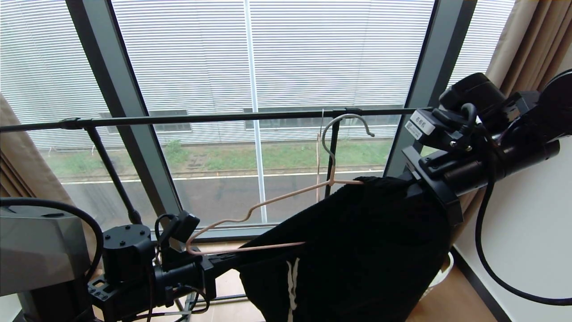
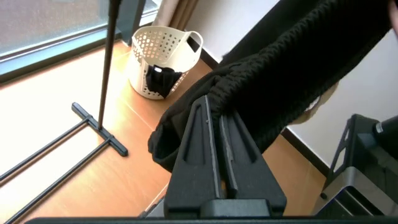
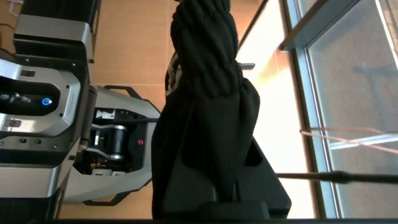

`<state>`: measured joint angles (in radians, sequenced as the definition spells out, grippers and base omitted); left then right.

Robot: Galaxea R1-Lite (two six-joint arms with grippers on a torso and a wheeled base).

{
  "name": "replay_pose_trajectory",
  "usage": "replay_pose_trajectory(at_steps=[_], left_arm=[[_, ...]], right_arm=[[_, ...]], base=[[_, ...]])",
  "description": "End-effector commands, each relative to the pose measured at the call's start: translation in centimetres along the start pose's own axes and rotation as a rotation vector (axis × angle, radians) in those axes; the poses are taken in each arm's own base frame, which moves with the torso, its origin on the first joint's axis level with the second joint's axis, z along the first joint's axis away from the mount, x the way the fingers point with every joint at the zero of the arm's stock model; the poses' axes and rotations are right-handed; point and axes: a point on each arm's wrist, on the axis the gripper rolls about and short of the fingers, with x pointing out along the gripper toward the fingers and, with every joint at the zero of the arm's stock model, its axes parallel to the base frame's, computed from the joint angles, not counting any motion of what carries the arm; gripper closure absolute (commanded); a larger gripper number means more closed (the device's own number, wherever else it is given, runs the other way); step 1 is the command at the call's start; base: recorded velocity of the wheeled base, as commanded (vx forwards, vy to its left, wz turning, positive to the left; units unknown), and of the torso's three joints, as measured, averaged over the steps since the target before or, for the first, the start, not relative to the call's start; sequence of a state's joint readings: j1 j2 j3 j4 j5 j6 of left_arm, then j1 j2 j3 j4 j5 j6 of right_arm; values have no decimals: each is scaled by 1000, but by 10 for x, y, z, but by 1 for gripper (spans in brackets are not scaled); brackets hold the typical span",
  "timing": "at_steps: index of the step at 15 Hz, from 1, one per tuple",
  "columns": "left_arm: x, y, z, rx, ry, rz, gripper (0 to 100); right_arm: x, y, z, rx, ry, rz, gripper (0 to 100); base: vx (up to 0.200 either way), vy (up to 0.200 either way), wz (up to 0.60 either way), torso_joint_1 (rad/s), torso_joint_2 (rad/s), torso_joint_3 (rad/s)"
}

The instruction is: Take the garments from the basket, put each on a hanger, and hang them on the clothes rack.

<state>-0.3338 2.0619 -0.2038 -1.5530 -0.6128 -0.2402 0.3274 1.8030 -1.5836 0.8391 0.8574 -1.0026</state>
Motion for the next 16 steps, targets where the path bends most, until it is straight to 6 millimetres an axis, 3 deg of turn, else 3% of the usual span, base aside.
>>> replay_pose_trajectory(at_steps=[1,5,12,16], left_arm=[[-3,4,4,3,-20,18,100],[-7,10,10,13,-54,38,100],[-12,13,16,21,-83,56,100],[-13,12,16,21,-83,56,100]], right_arm=[[-14,-2,-6,21,1,-47,100],[-28,0,-18,56,42,-104,100],[-19,0,-35,46,188,-181,100],[-3,-3,-50,21,253,-229,100]], base=[[0,0,0,0,0,0],[0,0,0,0,0,0],[0,0,0,0,0,0],[0,0,0,0,0,0]])
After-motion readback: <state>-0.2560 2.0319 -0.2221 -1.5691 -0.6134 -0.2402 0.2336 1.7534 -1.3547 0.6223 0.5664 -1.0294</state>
